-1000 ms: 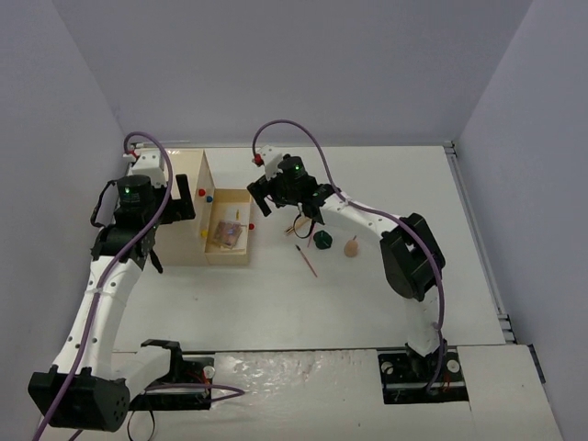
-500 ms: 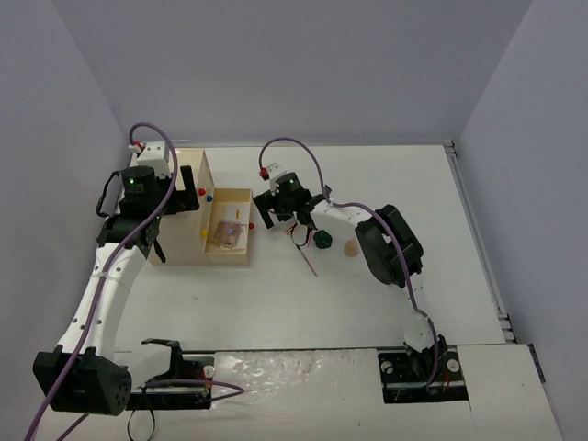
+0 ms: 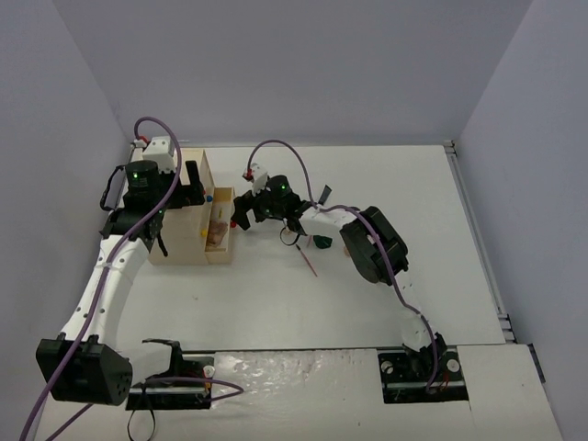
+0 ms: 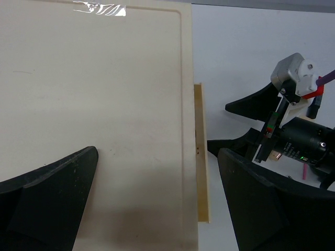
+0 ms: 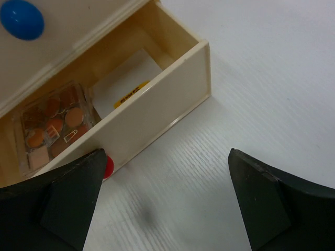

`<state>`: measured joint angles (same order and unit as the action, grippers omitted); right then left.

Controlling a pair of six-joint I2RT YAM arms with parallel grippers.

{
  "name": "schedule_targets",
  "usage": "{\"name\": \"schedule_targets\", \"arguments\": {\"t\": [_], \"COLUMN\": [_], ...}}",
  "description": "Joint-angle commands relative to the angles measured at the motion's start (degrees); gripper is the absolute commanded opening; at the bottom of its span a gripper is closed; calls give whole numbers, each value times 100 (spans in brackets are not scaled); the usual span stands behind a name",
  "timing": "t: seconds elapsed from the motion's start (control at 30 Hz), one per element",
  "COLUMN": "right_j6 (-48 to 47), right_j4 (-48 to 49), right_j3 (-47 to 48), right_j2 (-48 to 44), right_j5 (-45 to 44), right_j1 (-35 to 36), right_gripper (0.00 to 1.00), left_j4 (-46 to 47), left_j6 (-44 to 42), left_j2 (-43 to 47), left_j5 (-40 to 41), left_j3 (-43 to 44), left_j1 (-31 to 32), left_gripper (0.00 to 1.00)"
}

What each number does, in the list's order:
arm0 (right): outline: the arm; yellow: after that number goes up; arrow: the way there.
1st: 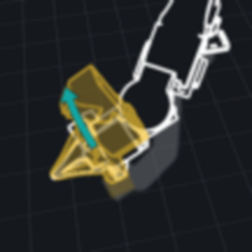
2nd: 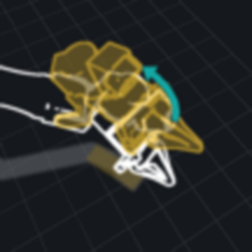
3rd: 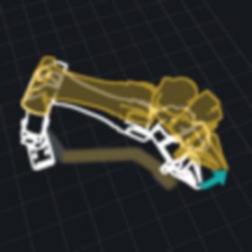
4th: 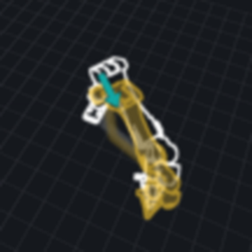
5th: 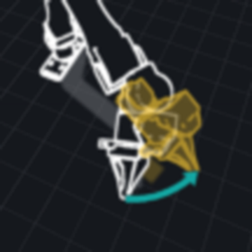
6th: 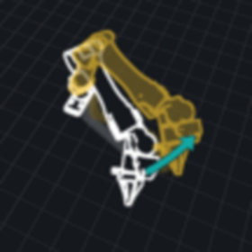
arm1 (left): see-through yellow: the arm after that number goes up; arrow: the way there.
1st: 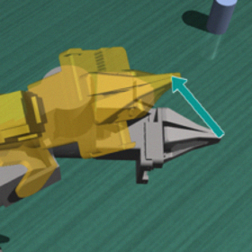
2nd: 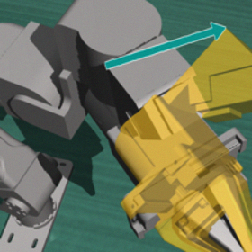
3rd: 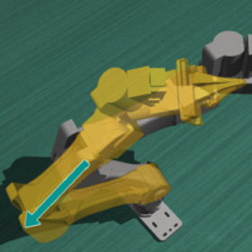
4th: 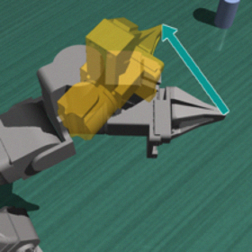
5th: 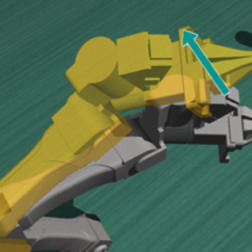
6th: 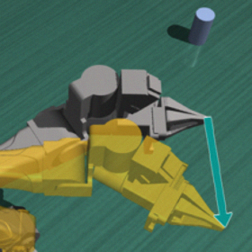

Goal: Organize the makeup

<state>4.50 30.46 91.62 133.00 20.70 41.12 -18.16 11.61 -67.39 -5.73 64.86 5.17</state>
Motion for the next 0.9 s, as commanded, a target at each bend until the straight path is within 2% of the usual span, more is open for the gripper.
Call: {"name": "schedule_targets", "arguments": {"t": [0.0, 0.37, 0.87], "right_j6": [584, 1081, 1063], "right_j4": [1464, 2219, 2535], "right_j3": [429, 1025, 1094], "right_j2": [163, 835, 875], "right_j5": [783, 1350, 1293], "right_j1": [112, 259, 460], "right_gripper": [100, 100, 100], "left_j4": [-550, -522, -513], "left_j6": [384, 448, 458], "left_j2": [-268, -328, -340], "left_j5": [-442, -578, -593], "left_j3": [4, 27, 29], "left_j1": [74, 99, 109], "left_gripper": [97, 97, 97]}}
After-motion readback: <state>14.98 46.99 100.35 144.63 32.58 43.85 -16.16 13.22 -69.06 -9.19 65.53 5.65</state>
